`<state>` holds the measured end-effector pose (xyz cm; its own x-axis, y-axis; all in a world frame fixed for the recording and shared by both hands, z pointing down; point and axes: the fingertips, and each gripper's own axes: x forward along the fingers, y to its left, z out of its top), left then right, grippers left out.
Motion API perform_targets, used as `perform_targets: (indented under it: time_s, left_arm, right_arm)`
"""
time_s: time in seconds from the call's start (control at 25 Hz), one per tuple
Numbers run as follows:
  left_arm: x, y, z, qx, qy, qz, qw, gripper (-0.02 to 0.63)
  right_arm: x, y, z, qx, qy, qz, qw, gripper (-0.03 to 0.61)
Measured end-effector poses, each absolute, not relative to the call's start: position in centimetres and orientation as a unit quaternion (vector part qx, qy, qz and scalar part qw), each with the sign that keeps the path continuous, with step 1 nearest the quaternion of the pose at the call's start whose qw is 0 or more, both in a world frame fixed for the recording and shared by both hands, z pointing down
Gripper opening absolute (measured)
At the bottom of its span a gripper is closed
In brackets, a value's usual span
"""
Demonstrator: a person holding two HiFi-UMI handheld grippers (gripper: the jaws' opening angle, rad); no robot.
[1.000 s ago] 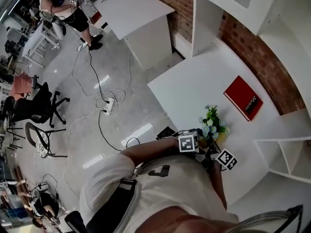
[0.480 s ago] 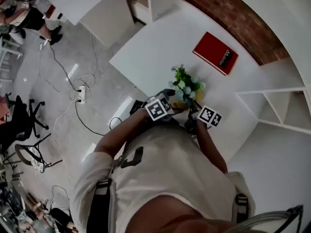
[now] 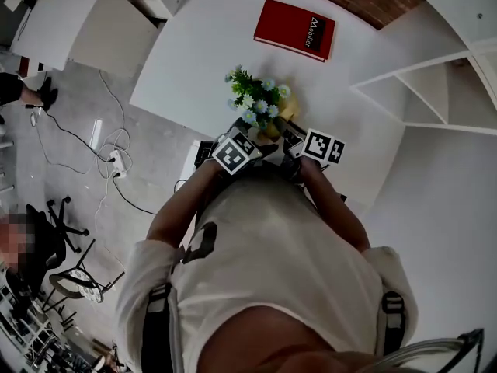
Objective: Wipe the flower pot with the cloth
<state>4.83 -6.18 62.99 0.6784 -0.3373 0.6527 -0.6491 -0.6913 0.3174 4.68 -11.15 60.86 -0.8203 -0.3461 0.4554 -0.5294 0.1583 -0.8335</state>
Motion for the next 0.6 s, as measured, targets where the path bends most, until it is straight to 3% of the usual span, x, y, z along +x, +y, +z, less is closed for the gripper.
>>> perform_targets:
  time_s: [0.24,0.6]
  left_arm:
    - [0.6,-7.6,64.7,0.842,-0.345,0.272,0.314,0.359]
    - [2.1,-9.2,64.1,0.869,-0.317,0.224,0.307,0.359]
  right_arm:
    - [4.5,-10.8,61.6,0.279,-0.749,0.595,0.081,0.098]
    - [3.5,-12.7,63.5,0.303,-0.749,0.579,0.111,0.098]
